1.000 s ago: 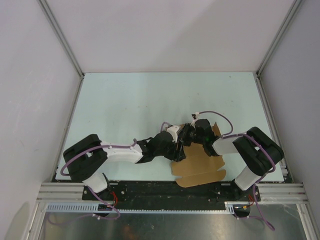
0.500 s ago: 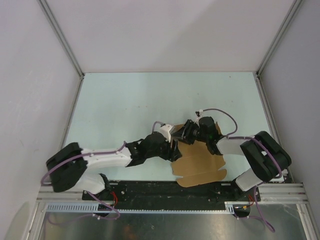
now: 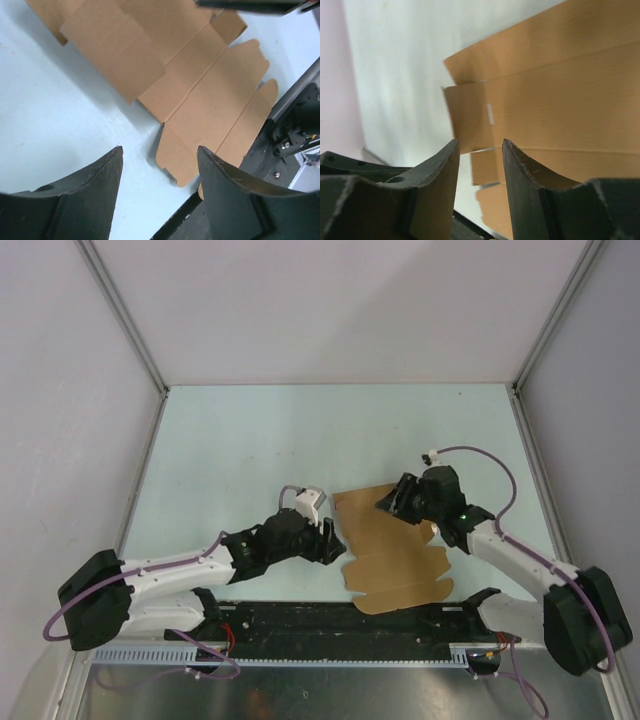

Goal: Fold the paper box

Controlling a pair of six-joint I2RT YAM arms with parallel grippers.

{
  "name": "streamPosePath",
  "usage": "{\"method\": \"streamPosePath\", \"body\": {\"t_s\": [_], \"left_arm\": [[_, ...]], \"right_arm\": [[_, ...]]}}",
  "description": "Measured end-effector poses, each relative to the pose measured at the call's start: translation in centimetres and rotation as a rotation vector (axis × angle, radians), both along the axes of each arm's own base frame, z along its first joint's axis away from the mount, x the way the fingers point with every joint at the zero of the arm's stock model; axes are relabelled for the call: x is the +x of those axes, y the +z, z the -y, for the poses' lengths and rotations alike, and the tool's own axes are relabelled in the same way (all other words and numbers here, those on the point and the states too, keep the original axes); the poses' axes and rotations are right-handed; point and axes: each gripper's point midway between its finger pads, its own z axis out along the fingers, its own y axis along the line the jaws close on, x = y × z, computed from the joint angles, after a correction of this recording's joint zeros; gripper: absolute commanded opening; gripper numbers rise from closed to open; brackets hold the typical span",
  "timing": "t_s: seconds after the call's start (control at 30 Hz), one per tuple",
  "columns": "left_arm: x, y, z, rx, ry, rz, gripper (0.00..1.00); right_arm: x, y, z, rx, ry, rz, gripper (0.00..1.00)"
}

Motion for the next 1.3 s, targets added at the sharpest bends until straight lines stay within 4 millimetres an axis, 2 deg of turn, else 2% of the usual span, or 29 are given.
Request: {"method": "streamPosePath", "body": {"t_s": [0.17,0.3,0.43,0.57,0.9,1.1,1.3], "left_arm": [[-0.4,-1.0,-0.6,0.025,0.004,-0.022,0.66],[-0.4,-1.0,-0.6,0.025,0.004,-0.022,0.66],[-0.4,-1.0,-0.6,0.025,0.003,-0.022,0.66],[-0.4,-1.1,-0.6,0.027,0.003,-0.024,0.66],[-0.4,-1.1,-0.5,0.023,0.007,-0.029,0.66],[-0.4,-1.1,-0.5,0.021,0.009,-0.031,0.66],[-0.4,-1.1,-0.5,0.020,0.011,-0.035,0.66]], "right_arm": [[-0.5,0.8,5.0,-0.177,-0.124,0.004,0.61],[-1.1,1.1,8.4,-0.295,-0.211,-0.023,0.65],[-2.7,-0.6,10.9,-0.412,-0.239,-0.108,0.66],[-3.6,-2.1,12.1,-0.490,-0.230,-0.168,0.63],[-3.6,-4.7,13.7,-0.598,-0.212,-0.243,0.58],[-3.2,-6.1,13.8,-0.626,-0.181,-0.275,0.43],[-2.5,-6.6,13.3,-0.619,-0.157,-0.264,0.34]]}}
